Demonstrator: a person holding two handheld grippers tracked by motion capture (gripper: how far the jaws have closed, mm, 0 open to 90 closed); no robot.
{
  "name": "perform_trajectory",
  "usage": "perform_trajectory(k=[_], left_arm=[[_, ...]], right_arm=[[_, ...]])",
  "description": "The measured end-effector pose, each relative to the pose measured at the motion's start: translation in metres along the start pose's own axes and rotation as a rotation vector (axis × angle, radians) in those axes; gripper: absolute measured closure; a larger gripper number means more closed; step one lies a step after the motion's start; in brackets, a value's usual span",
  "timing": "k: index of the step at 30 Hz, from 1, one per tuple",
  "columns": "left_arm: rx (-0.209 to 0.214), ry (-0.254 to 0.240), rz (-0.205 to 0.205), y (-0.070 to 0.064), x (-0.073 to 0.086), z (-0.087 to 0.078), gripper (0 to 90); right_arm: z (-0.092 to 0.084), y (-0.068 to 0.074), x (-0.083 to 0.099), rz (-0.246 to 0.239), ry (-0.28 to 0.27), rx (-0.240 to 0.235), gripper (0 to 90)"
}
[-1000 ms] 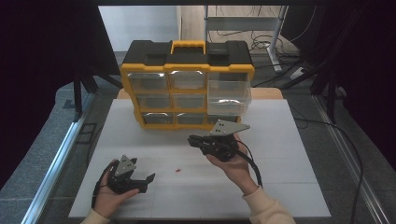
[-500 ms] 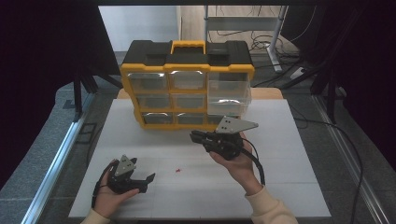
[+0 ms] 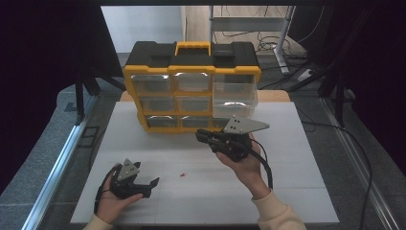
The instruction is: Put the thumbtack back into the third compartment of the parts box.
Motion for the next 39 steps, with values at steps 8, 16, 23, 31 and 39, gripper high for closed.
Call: perform_trajectory(k=[8, 16, 23, 31, 39], left_arm=[[-0.002, -0.006, -0.005, 0.001, 0.0, -0.002, 9.6], [-0.005, -0.014, -0.003, 0.001, 0.0, -0.002, 9.6], [-0.003, -0.009, -0.002, 0.001, 0.0, -0.002, 9.6], [-0.005, -0.009, -0.002, 0.002, 0.0, -0.002, 9.5], [-0.006, -0.007, -0.002, 0.002, 0.0, -0.002, 9.5]], right_arm=[[-0.005, -0.002, -0.023, -0.007, -0.057, 0.016, 83.3], [-0.011, -0.011, -0.047, -0.019, -0.065, 0.054, 83.3], [-0.015, -0.024, -0.06, -0.025, -0.068, 0.097, 83.3], [-0.023, -0.041, -0.072, -0.015, -0.08, 0.157, 83.3], [-0.037, -0.06, -0.076, 0.009, -0.091, 0.273, 83.2]])
Point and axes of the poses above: each handheld gripper's, and its own axes: z roughly forward along the jaws, x roughly out of its underside, y roughly to its left, the point moved 1 cm from there along z, roughly forward along the jaws, and after that the axes turned 4 degrees about x, right-handed, at the moved point
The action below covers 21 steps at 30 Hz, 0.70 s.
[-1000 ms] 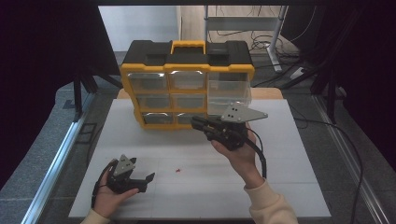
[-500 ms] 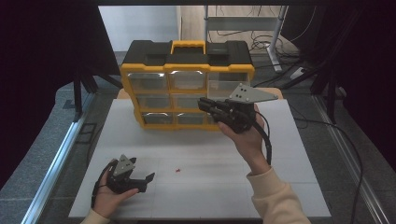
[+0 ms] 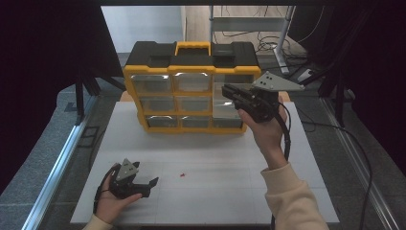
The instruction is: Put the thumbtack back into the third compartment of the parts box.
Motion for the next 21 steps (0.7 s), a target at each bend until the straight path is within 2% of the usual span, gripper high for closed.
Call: perform_trajectory(k=[5, 11, 12, 14, 16, 17, 21], left_arm=[[-0.001, -0.001, 0.0, 0.0, 0.0, 0.0, 9.5], [-0.001, 0.002, 0.0, 0.0, 0.0, 0.001, 9.5], [-0.001, 0.001, 0.001, 0.0, 0.0, 0.001, 9.5], [-0.001, 0.001, 0.001, 0.0, 0.0, 0.0, 9.5], [-0.002, 0.001, 0.001, 0.0, 0.0, 0.0, 9.5], [-0.002, 0.002, 0.001, 0.0, 0.0, 0.0, 9.5], [0.0, 0.004, 0.003, 0.0, 0.0, 0.0, 9.5]], right_arm=[[0.001, -0.014, 0.001, 0.014, 0.015, 0.053, 83.1], [0.005, -0.022, 0.002, 0.015, 0.022, 0.108, 81.8], [0.006, -0.022, 0.002, 0.007, 0.019, 0.119, 77.3], [0.008, -0.019, 0.001, -0.009, 0.014, 0.148, 61.1], [0.007, -0.015, 0.0, 0.002, 0.004, 0.14, 49.1], [0.006, -0.013, 0.0, 0.0, -0.006, 0.137, 45.8], [0.001, -0.004, 0.0, 0.01, -0.032, 0.064, 37.0]])
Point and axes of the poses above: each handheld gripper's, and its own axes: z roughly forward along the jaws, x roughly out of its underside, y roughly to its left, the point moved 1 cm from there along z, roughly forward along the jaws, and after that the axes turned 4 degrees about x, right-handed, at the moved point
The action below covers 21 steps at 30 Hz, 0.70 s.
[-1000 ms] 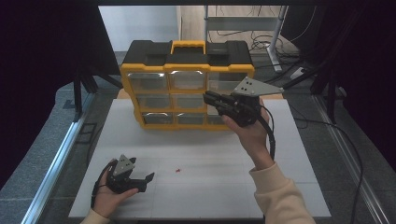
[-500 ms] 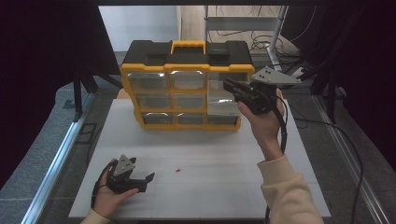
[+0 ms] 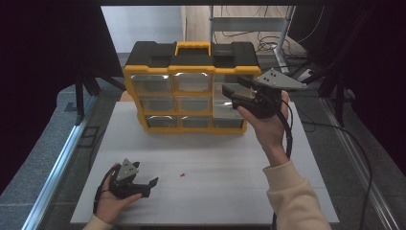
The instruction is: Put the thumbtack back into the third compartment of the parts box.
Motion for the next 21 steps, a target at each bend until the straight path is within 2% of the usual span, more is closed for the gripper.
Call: perform_trajectory(k=[2, 5, 9, 12, 21], left_arm=[[0.0, 0.0, -0.001, 0.0, 0.0, 0.0, 9.5], [-0.001, 0.001, 0.0, 0.0, 0.0, 0.0, 9.5], [-0.001, 0.0, 0.0, 0.0, 0.0, 0.0, 9.5], [-0.002, 0.0, 0.0, 0.0, 0.0, 0.0, 9.5], [-0.006, -0.003, -0.001, 0.0, 0.0, -0.001, 9.5]], right_arm=[[-0.003, 0.008, 0.003, 0.025, -0.023, -0.052, 35.4], [-0.007, 0.022, 0.011, 0.011, -0.037, -0.125, 34.7], [-0.011, 0.038, 0.02, -0.011, -0.013, -0.178, 34.5], [-0.012, 0.047, 0.025, -0.01, -0.014, -0.205, 34.8], [-0.012, 0.064, 0.048, -0.012, 0.032, -0.253, 34.9]])
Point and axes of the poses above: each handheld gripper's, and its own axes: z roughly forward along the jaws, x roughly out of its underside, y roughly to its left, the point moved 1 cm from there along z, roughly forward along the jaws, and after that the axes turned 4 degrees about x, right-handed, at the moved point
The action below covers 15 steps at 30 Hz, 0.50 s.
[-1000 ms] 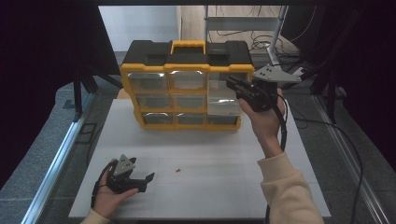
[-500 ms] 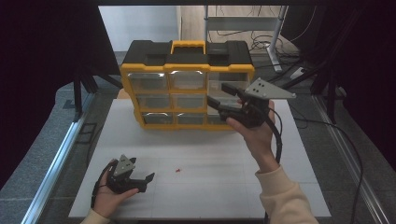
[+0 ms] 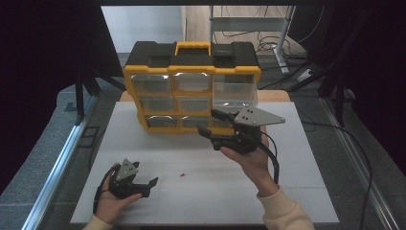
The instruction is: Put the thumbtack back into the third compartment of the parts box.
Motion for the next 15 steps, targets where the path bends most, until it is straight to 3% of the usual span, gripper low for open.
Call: perform_trajectory(k=[15], left_arm=[[0.001, -0.002, -0.001, -0.001, 0.0, 0.0, 9.4]], right_arm=[[0.019, 0.008, 0.043, 0.011, 0.126, -0.034, 34.9]])
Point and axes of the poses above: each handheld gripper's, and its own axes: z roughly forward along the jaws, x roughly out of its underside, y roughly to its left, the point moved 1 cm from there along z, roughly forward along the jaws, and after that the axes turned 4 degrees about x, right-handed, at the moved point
